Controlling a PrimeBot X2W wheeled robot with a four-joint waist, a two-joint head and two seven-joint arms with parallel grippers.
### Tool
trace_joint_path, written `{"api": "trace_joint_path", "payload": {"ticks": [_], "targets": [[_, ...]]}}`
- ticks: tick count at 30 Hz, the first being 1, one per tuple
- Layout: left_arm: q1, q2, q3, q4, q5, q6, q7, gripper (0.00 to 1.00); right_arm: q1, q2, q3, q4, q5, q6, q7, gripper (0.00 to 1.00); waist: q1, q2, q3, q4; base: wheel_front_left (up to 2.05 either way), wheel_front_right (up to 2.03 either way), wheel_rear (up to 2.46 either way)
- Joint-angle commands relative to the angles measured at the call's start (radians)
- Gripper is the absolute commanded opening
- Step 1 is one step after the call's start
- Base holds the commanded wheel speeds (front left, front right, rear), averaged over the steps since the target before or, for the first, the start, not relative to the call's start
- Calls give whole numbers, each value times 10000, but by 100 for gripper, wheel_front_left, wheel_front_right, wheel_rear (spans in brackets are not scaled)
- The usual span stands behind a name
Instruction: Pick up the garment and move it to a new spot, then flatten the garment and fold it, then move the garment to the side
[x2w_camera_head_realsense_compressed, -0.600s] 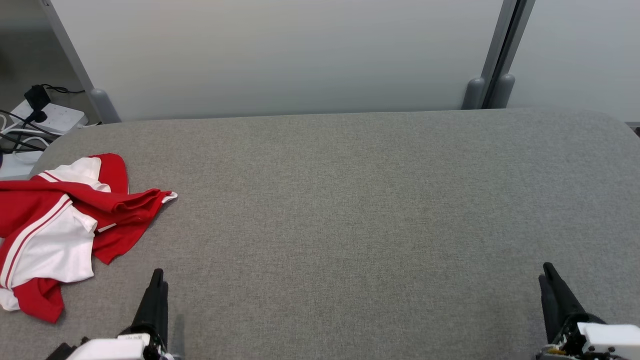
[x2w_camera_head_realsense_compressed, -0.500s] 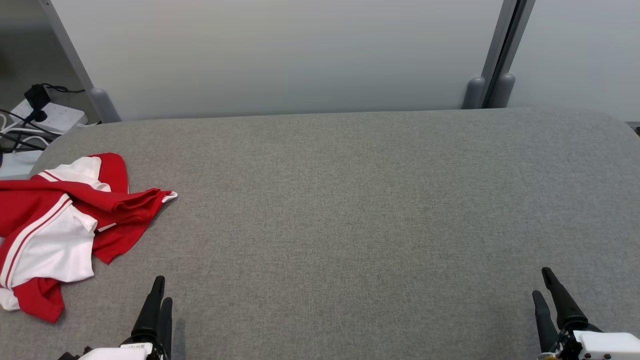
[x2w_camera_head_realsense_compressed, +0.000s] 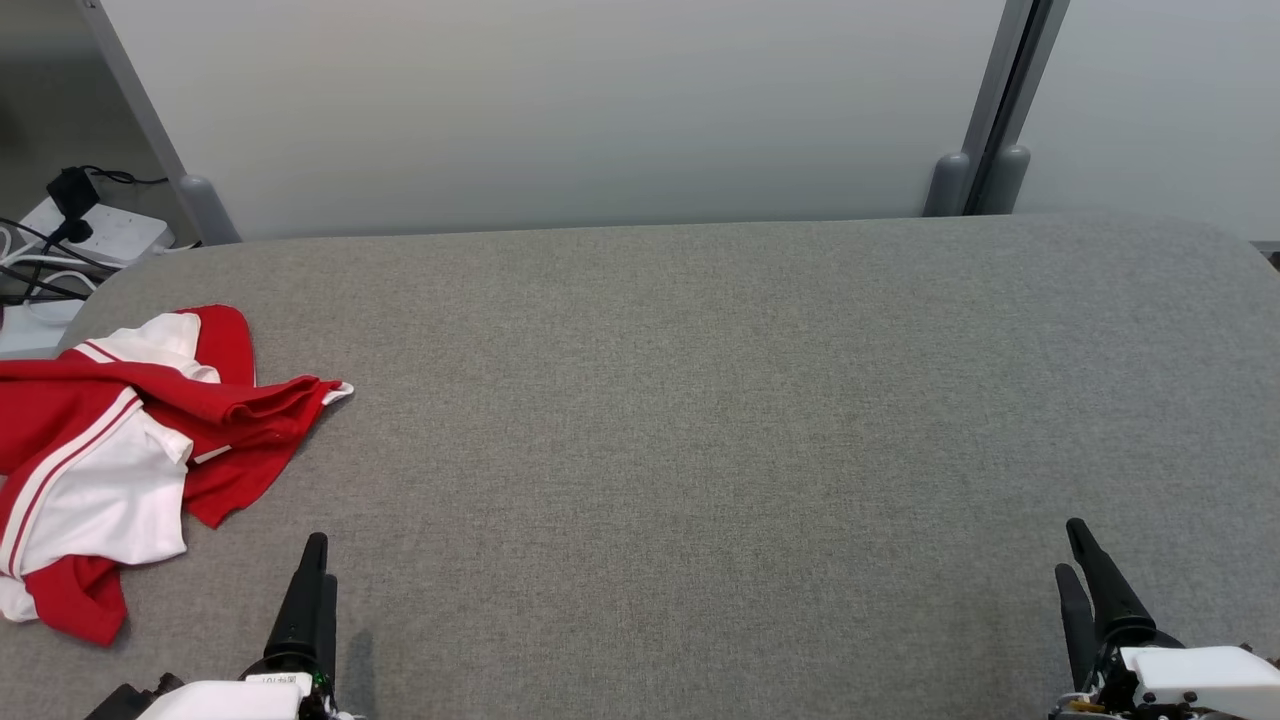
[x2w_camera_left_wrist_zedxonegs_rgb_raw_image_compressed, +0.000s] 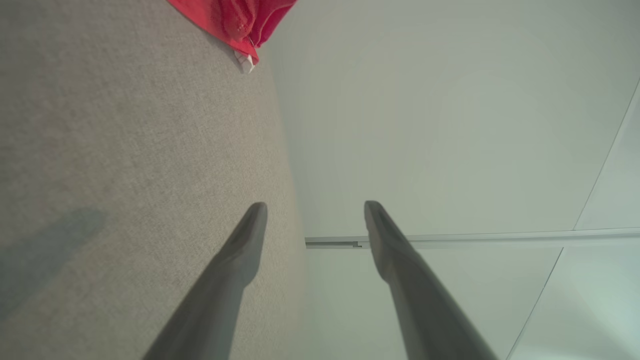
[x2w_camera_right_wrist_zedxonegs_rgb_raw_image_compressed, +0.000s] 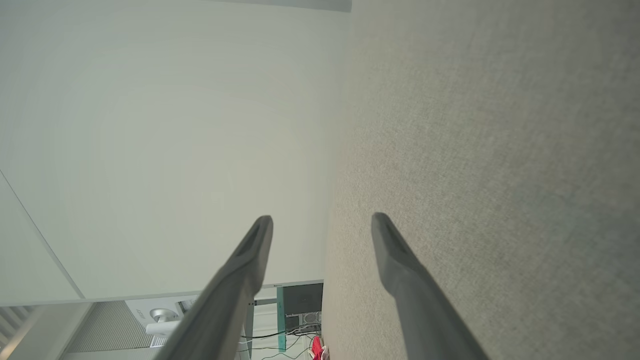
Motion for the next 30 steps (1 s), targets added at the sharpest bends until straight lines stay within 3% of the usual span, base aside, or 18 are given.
{"api": "trace_joint_path", "payload": {"ticks": [1, 18, 30], "targets": [[-470, 116, 72, -397, 351, -23, -86, 100, -463, -167, 103, -352, -360, 2, -146, 100, -3, 0, 8, -1, 0, 0, 0], [-558, 133, 71, -1172, 3142, 6, -585, 100, -705, -164, 683, -801, -3396, 4, -644, 100, -3, 0, 67, -11, 0, 0, 0], [-555, 161, -158, -1486, 4720, 274, -909, 100, -843, -182, 1111, -959, -4715, 6, -968, 100, -3, 0, 71, -21, 0, 0, 0]]}}
